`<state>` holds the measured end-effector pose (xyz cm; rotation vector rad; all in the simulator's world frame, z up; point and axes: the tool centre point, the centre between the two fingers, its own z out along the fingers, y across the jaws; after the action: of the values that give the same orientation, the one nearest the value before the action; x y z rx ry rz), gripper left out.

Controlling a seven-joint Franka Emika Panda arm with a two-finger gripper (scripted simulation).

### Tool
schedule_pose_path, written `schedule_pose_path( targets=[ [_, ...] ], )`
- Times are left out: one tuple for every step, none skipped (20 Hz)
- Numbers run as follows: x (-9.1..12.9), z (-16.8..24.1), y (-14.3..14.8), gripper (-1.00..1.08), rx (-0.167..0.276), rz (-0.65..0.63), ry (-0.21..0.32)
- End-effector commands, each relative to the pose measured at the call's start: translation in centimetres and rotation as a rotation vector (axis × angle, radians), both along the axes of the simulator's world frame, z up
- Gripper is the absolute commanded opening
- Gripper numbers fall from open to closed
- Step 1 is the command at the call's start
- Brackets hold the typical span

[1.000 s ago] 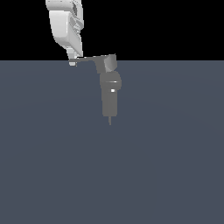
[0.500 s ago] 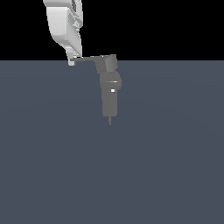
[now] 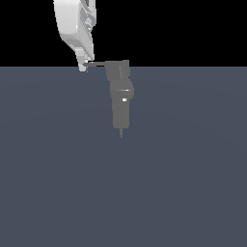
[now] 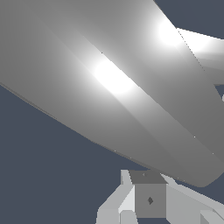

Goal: Turn on the faucet by rotating a designated handle.

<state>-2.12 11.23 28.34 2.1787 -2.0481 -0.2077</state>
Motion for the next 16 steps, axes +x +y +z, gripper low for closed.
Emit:
schedule_pose_path(
  targets=[
    [-0.6,0.3,-1.3,-1.0,-0.002,-0.01,0.0],
    [-0.8,0.4,-1.5,-1.0,-0.002,-0.01,0.0],
    [-1.1,0.4,-1.7,-1.0,-0.002,-0.01,0.0],
    [-1.3,0.5,-2.0,-1.0,-0.002,-0.01,0.0],
    [-1.6,0.6,-2.2,-1.0,-0.002,-0.01,-0.001],
    [-1.8,0.6,-2.4,-1.0,-0.002,-0.01,-0.001],
    [-2.1,0.7,-2.7,-1.0,-0.002,-0.01,-0.001],
    [-2.3,0.8,-2.9,-1.0,-0.001,-0.009,-0.001],
    [-2.6,0.8,-3.2,-1.0,-0.001,-0.009,-0.001],
    [-2.8,0.9,-3.4,-1.0,-0.001,-0.009,-0.001],
    [-3.1,1.0,-3.6,-1.0,-0.001,-0.009,-0.001],
    [-3.3,1.0,-3.9,-1.0,0.0,-0.009,-0.002],
    [-3.6,1.1,-4.1,-1.0,0.0,-0.009,-0.002],
    [-3.8,1.2,-4.4,-1.0,0.0,-0.009,-0.002],
    [-4.1,1.3,-4.6,-1.0,0.0,-0.009,-0.002],
    [-4.3,1.3,-4.9,-1.0,0.0,-0.009,-0.002]
  ],
)
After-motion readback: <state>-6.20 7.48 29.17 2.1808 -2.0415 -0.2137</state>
